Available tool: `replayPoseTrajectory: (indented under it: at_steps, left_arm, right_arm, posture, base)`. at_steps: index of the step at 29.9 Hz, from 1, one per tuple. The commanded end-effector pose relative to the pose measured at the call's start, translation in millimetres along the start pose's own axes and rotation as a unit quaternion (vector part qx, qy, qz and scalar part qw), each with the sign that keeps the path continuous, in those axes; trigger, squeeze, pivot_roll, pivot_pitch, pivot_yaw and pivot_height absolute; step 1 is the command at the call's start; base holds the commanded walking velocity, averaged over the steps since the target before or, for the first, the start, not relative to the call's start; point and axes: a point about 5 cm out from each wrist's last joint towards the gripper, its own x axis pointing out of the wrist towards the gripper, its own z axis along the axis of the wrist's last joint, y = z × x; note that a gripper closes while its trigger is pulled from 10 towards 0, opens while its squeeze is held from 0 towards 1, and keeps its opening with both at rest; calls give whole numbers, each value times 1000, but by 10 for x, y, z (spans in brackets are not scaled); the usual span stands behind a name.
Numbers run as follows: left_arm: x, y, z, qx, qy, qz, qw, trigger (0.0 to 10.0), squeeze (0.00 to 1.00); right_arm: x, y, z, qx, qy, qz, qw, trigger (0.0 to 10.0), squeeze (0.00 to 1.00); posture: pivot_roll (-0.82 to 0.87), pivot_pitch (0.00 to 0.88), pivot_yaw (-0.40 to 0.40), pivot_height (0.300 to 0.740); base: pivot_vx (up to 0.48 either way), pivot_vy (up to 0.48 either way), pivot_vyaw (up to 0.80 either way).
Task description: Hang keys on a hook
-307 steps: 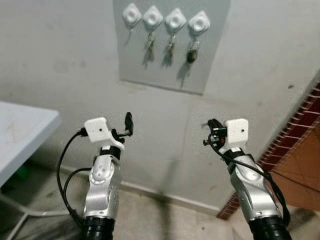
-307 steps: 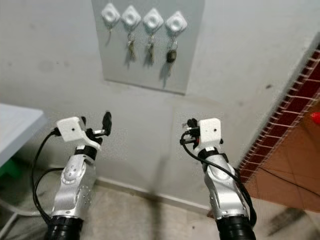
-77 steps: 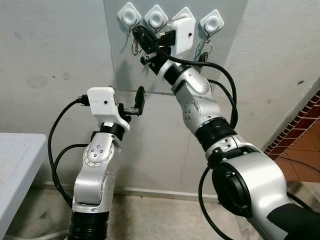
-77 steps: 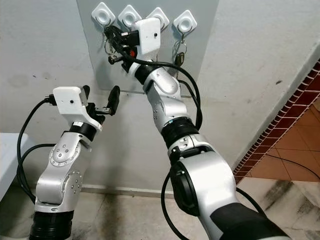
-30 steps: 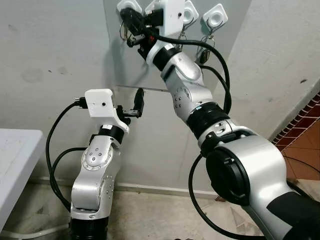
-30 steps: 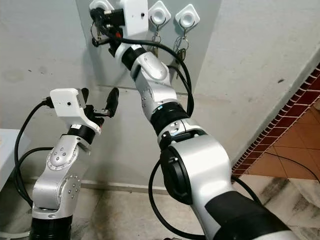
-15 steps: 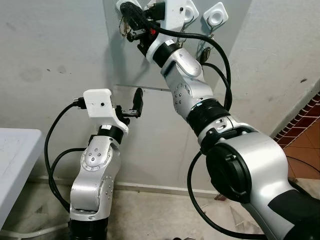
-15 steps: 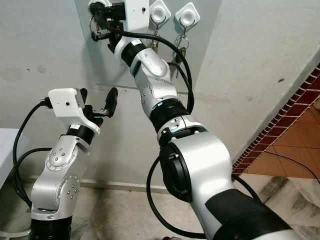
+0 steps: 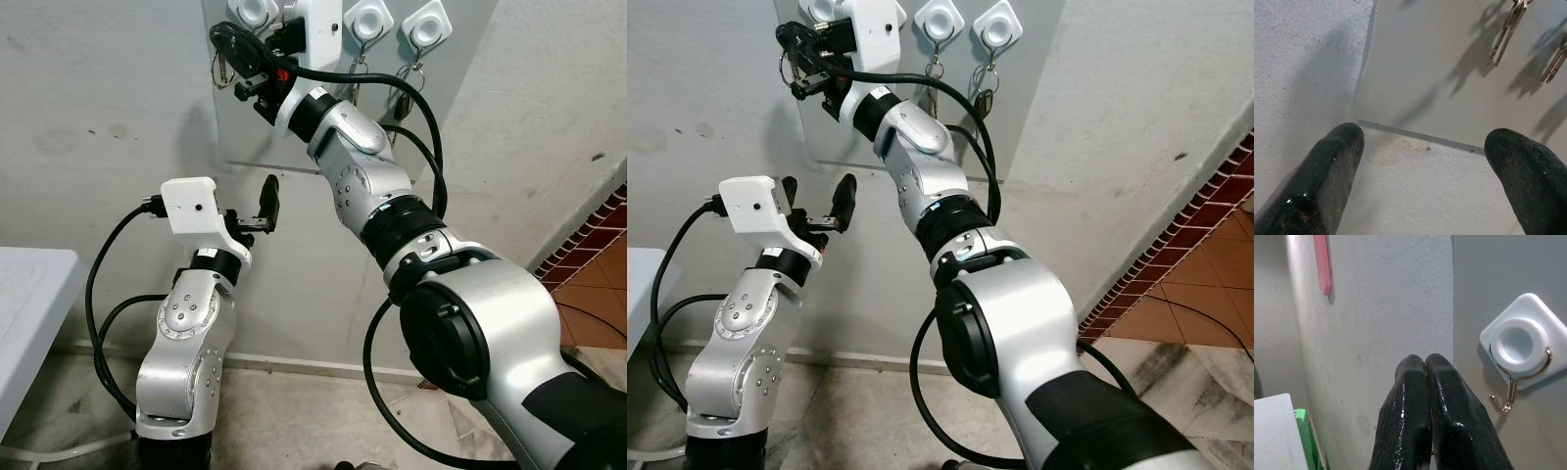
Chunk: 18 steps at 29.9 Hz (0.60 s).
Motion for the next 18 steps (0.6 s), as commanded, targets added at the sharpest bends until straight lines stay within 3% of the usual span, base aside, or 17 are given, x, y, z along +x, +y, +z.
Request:
replayPoseTrajectory:
  at_steps: [1,9,18]
  left_arm:
    - [-18,-19,33,-3,-4,0,1000,10000,0]
    - [2,-52,24,-6,-2,-6,1000,10000,0]
    - [-8,-49,27,-8,-2,-3,1000,10000,0]
  right_arm:
    - [13,-26,71,-3,-7,1,1000,10000,0]
    - [-24,-131,137,2,-16,-20,1000,10000,0]
    - [11,-106,195,9,-19,4,1000,10000,0]
  posture:
    - [90,99,-96,740]
    - [84,99,-93,740]
    - [91,92,-98,740]
  base:
    - [0,0,0]
    - [0,0,0]
    - [0,0,0]
